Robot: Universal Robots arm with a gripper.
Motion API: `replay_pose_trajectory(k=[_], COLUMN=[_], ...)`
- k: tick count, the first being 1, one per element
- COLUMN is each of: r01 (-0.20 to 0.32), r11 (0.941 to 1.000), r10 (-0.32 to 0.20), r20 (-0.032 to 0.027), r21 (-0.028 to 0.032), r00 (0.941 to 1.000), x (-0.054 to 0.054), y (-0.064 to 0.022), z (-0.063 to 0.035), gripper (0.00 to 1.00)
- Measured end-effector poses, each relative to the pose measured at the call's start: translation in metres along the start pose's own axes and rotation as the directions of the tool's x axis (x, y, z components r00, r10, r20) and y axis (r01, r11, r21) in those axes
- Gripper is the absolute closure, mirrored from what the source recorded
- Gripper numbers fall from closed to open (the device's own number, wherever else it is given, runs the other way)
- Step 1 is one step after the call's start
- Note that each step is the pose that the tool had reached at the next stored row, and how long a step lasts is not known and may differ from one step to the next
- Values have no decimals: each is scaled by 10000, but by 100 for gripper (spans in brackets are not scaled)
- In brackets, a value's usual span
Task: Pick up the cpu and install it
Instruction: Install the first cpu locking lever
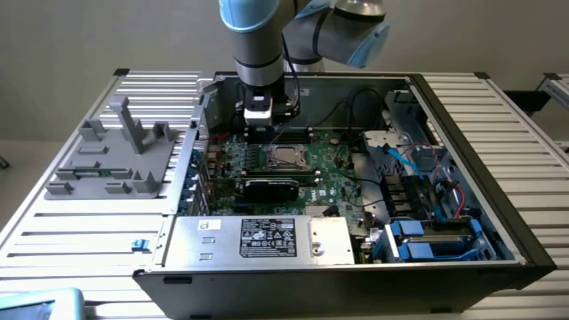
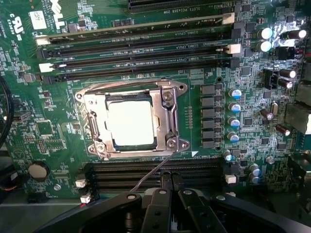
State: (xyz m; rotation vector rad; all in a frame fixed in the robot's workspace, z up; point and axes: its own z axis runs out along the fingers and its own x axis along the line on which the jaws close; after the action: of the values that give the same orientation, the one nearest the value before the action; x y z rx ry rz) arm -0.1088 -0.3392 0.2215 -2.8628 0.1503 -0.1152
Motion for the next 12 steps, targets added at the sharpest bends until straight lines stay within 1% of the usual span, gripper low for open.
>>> replay_pose_trajectory(k=[2,3,8,12], r01=[1,2,8,17], r11=[10000,10000,10000,10000], r10=[-1,-2,-7,-14], r20=[-3,-13,-170,-298], r21=[1,5,40,96], r00=[10000,10000,9999,9996], x=[0,-2,-45,-81], y=[0,0,12,21], z=[0,1,26,46], gripper=[89,89,89,89])
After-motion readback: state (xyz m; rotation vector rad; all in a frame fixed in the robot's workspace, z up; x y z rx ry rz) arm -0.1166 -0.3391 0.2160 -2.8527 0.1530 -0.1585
